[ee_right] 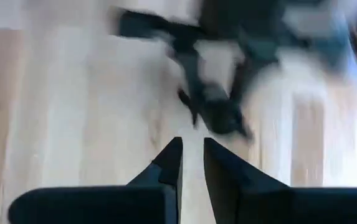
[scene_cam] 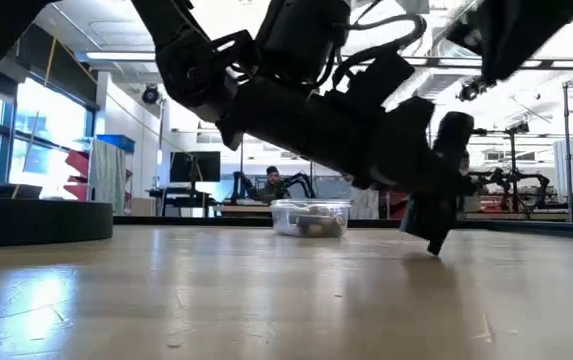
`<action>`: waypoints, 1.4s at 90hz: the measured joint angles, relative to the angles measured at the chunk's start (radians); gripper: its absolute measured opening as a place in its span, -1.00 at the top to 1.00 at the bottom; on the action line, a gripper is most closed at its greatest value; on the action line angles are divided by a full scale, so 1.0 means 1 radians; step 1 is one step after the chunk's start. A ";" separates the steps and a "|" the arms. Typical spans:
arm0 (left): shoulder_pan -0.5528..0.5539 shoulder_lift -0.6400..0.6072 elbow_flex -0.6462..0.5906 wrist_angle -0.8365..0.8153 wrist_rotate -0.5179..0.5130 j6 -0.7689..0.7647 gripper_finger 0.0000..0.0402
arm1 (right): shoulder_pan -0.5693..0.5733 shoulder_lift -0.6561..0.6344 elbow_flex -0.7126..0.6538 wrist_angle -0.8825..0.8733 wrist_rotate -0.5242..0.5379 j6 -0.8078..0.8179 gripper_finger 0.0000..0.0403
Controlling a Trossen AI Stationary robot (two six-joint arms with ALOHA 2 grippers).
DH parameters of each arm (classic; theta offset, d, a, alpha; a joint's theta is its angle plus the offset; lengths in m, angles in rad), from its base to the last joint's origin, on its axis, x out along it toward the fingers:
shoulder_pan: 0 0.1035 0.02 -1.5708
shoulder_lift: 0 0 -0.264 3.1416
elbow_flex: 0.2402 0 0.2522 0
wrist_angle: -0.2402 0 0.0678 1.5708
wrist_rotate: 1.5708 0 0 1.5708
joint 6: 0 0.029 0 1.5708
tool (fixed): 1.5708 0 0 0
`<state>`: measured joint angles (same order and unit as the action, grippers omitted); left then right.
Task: Insert battery
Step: Open the lid of the black flashlight
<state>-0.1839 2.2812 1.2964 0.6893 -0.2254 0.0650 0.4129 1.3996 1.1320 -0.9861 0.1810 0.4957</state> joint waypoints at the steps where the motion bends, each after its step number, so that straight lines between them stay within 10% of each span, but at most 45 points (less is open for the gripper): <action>1: -0.001 0.003 0.000 0.010 -0.005 0.001 0.52 | -0.004 0.001 0.000 -0.007 -0.004 0.027 0.74; 40: 0.062 0.050 -0.001 0.184 -0.027 0.061 0.52 | -0.192 0.008 0.000 -0.019 -0.042 0.782 -0.02; 126: 0.085 0.154 0.000 0.349 -0.181 -0.062 0.52 | -0.433 0.113 -0.001 0.059 -0.205 0.716 0.08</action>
<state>-0.0986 2.4355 1.2964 1.0386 -0.4061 0.0032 -0.0204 1.5124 1.1309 -0.9272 -0.0239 1.2114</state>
